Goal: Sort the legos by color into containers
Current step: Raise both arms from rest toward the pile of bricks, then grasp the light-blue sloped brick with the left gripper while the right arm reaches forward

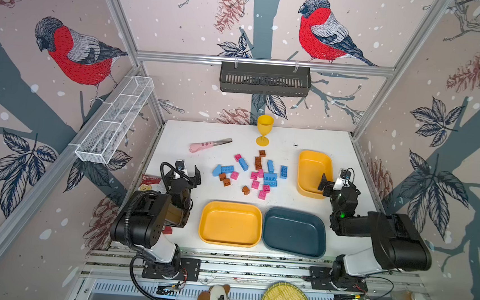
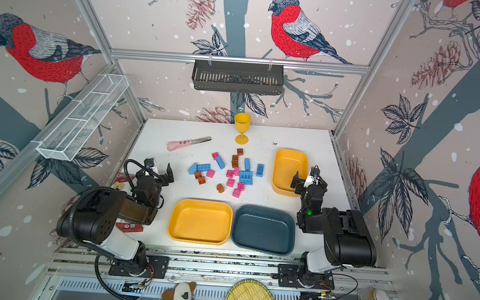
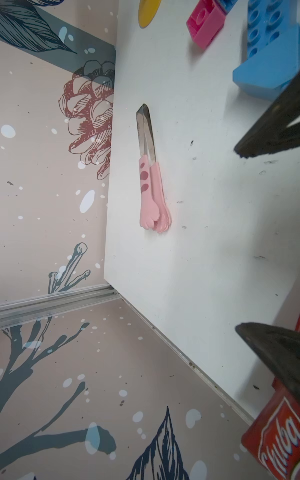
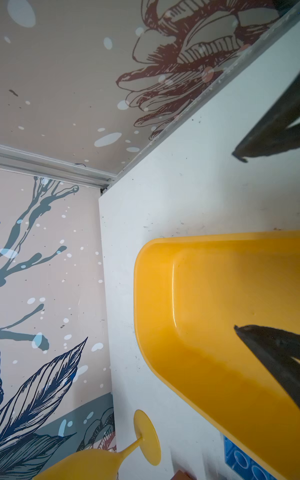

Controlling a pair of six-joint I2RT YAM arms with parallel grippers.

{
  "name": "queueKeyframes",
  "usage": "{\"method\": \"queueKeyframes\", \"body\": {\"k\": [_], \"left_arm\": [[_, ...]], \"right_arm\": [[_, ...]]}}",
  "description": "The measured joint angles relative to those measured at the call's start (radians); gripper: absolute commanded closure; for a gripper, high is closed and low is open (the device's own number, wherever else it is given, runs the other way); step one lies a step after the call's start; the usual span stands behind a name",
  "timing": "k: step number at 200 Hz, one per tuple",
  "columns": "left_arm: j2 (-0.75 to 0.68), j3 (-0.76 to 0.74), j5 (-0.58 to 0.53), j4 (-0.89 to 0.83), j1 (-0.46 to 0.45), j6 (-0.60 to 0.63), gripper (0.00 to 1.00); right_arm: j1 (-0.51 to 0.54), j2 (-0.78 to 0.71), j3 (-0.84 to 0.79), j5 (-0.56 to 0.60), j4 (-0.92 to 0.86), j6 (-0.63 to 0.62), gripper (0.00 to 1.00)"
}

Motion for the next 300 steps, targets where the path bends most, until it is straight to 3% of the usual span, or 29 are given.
{"method": "queueKeyframes", "body": {"k": [131,169,206,241,276,300], "left_arm": [[-0.002,0.0,-0.006,0.0,0.0,-0.001,0.02],[-0.128,0.001,-0.025,-0.044,-0.006,-0.001,0.02],[-0.3,0.077,-0.025,-0.201,-0.007,-0.006,0.02],[-0.404,0.289,0.024,-0.518,-0.008,-0.057,0.02],[-0.399,0.487,0.067,-0.896,-0.009,-0.178,0.02],[-0.353,0.594,0.156,-1.13,-0.009,-0.259,0.02]], "right_arm": [[-0.006,-0.006,-0.003,0.003,0.002,0.016,0.0],[-0.006,-0.103,0.036,-0.011,-0.082,0.016,0.01],[-0.006,-0.246,0.053,-0.035,-0.194,0.015,0.01],[0.007,-0.375,0.113,-0.092,-0.319,0.025,0.01],[0.041,-0.443,0.198,-0.173,-0.491,0.044,0.01],[0.083,-0.459,0.267,-0.233,-0.617,0.044,0.01]]}}
